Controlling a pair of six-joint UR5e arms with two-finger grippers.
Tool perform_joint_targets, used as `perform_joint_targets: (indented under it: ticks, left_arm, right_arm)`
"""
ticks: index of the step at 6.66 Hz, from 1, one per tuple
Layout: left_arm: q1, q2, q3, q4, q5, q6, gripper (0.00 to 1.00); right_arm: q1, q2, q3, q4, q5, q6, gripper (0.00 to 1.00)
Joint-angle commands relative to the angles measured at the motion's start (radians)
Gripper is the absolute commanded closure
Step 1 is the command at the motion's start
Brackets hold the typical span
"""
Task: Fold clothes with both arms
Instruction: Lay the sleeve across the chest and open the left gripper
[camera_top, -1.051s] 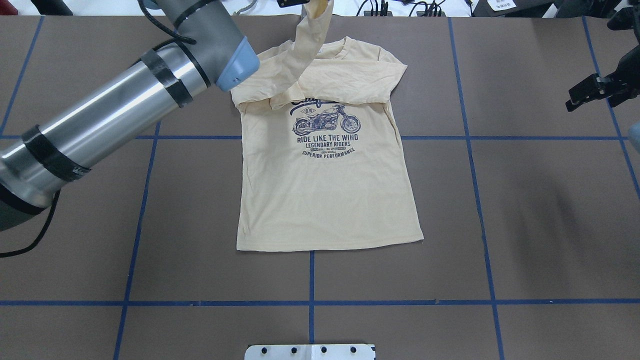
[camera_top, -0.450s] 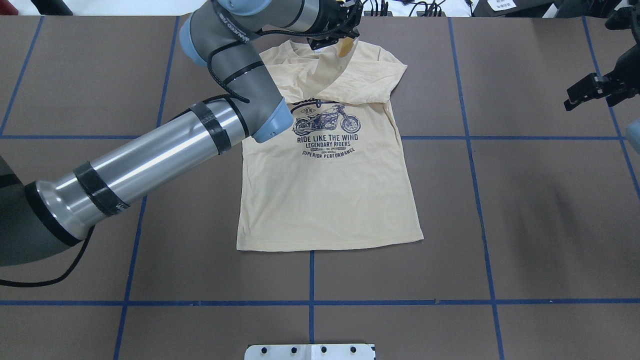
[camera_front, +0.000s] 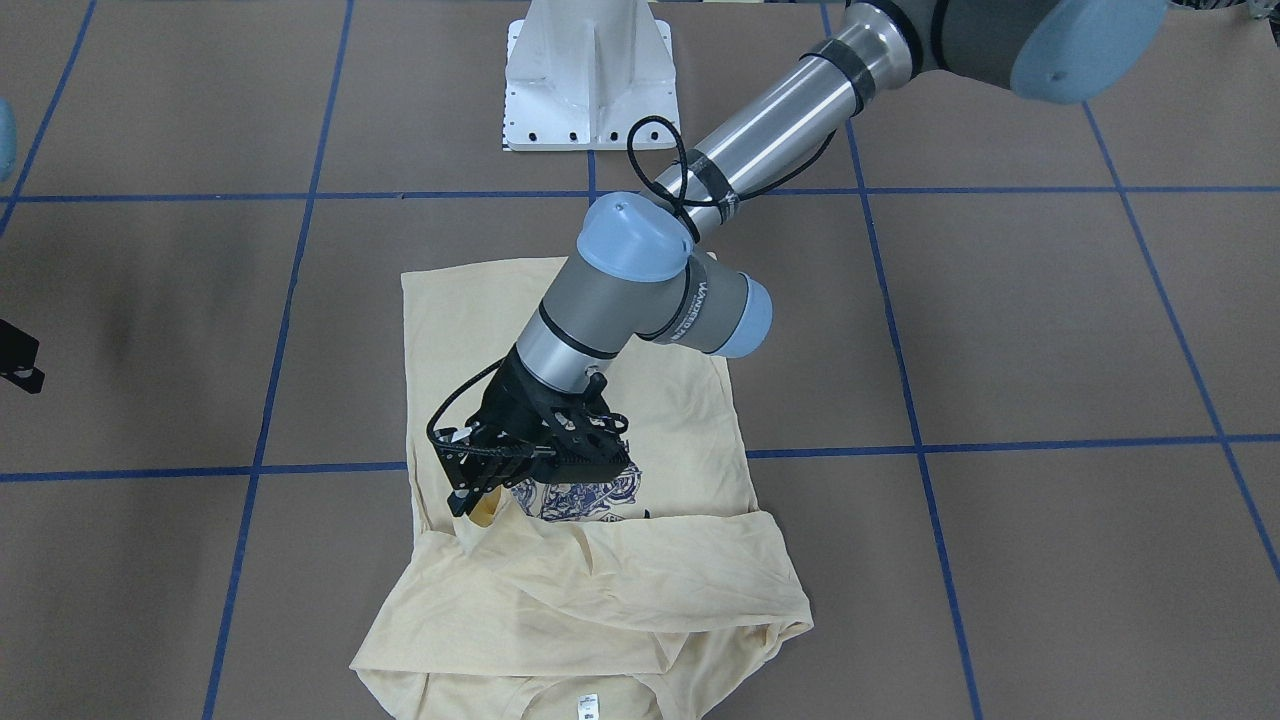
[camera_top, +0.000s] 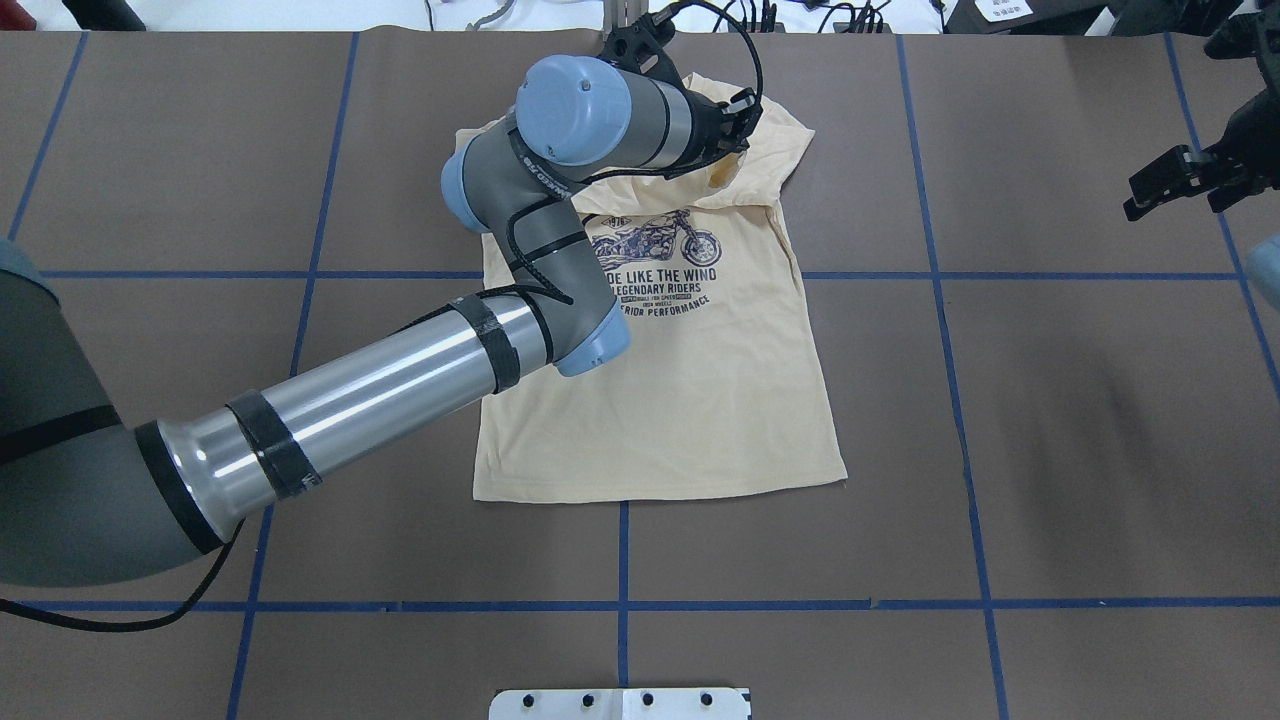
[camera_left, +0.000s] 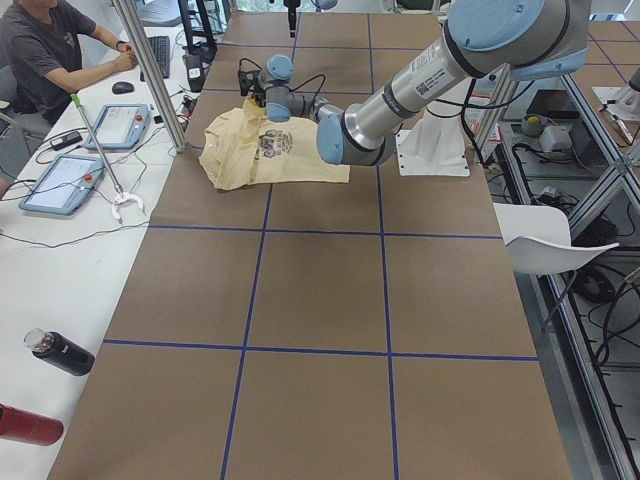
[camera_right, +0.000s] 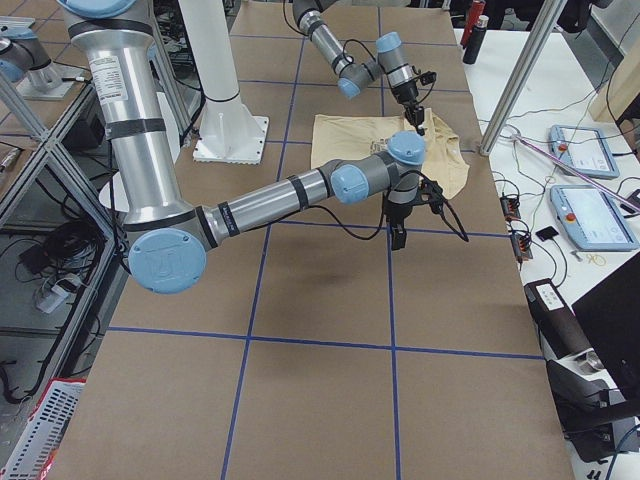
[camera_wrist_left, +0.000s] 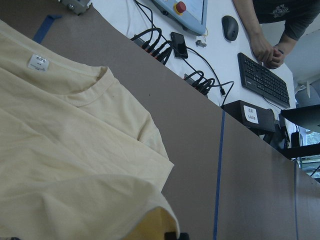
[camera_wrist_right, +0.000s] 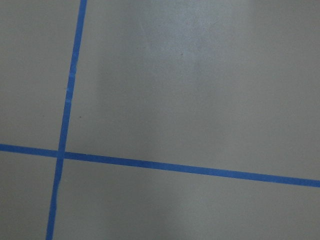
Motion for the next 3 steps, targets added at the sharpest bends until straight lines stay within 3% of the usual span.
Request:
perform_joint_targets:
  ticks: [1,2,3]
  left_arm:
    - [0.021,-0.02,0.045,-0.12,0.026,0.004,0.16]
    - [0.033,-0.023,0.053,-0.205,0.032,0.021,0.0]
    - [0.036,-0.022,0.054,-0.206,0.039,0.111,0.0]
  right_arm:
    - [-0.001,0.002,-0.002,0.002,0.019,0.002,0.0]
    - [-0.001,0.011,-0.002,-0.001,0.036,0.002,0.0]
    - [-0.001,0.019,-0.002,-0.001,0.036,0.005,0.0]
